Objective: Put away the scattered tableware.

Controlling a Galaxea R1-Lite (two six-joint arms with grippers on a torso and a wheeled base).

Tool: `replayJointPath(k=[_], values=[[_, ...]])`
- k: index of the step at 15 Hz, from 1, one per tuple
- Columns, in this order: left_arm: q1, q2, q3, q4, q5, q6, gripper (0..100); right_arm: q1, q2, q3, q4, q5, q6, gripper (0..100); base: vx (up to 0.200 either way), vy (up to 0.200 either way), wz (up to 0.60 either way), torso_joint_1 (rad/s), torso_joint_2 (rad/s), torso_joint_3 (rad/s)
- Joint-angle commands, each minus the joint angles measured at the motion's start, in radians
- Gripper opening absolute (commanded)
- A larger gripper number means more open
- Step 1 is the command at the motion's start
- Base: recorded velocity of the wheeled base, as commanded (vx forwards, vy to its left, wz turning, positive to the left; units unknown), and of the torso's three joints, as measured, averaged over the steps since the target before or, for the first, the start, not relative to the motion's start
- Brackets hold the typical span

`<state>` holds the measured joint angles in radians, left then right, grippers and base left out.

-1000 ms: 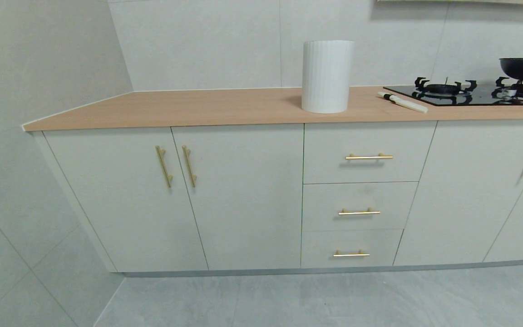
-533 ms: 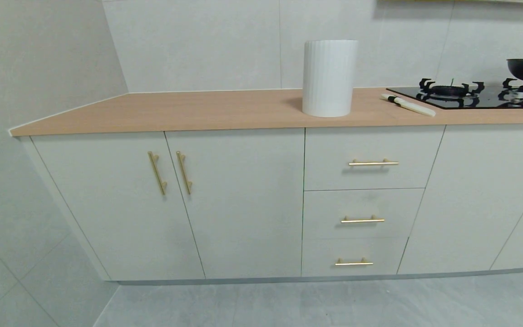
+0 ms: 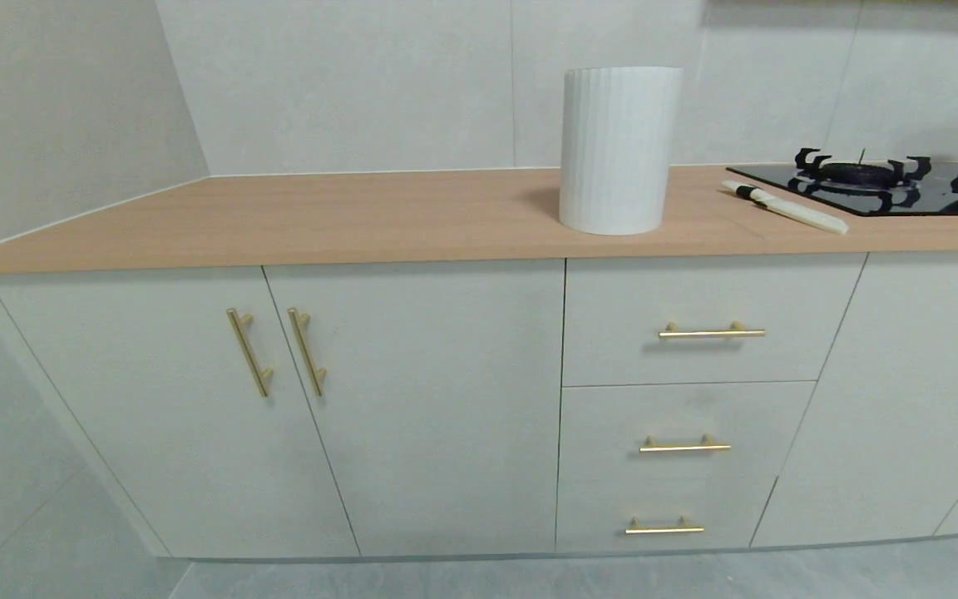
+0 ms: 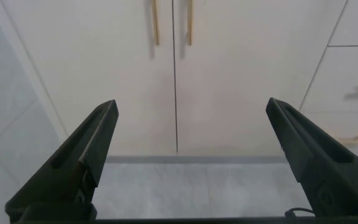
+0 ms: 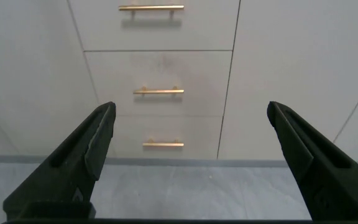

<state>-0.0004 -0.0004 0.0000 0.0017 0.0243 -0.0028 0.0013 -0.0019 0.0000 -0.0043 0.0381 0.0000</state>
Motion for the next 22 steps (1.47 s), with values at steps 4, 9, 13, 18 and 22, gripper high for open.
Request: replayJointPath(k=[4, 9, 13, 18, 22], values=[[0.002, 0.0, 0.0, 0.0, 0.002, 0.0, 100, 0.0, 0.002, 0.0, 0.0, 0.0, 0.0, 100, 0.2, 0.0, 0.0, 0.001, 0.0, 0.0], [0.002, 0.0, 0.0, 0.0, 0.0, 0.0, 100, 0.0, 0.002, 0.0, 0.0, 0.0, 0.0, 100, 0.2, 0.0, 0.0, 0.001, 0.0, 0.002], [0.0, 0.0, 0.0, 0.0, 0.0, 0.0, 100, 0.0, 0.002, 0.0, 0.0, 0.0, 0.0, 100, 0.0, 0.0, 0.0, 0.0, 0.0, 0.0], [0.002, 0.0, 0.0, 0.0, 0.0, 0.0, 100, 0.0, 0.002, 0.0, 0.0, 0.0, 0.0, 100, 0.0, 0.0, 0.0, 0.0, 0.0, 0.0], [0.002, 0.0, 0.0, 0.0, 0.0, 0.0, 100, 0.0, 0.002, 0.0, 0.0, 0.0, 0.002, 100, 0.0, -0.1, 0.0, 0.001, 0.0, -0.004]])
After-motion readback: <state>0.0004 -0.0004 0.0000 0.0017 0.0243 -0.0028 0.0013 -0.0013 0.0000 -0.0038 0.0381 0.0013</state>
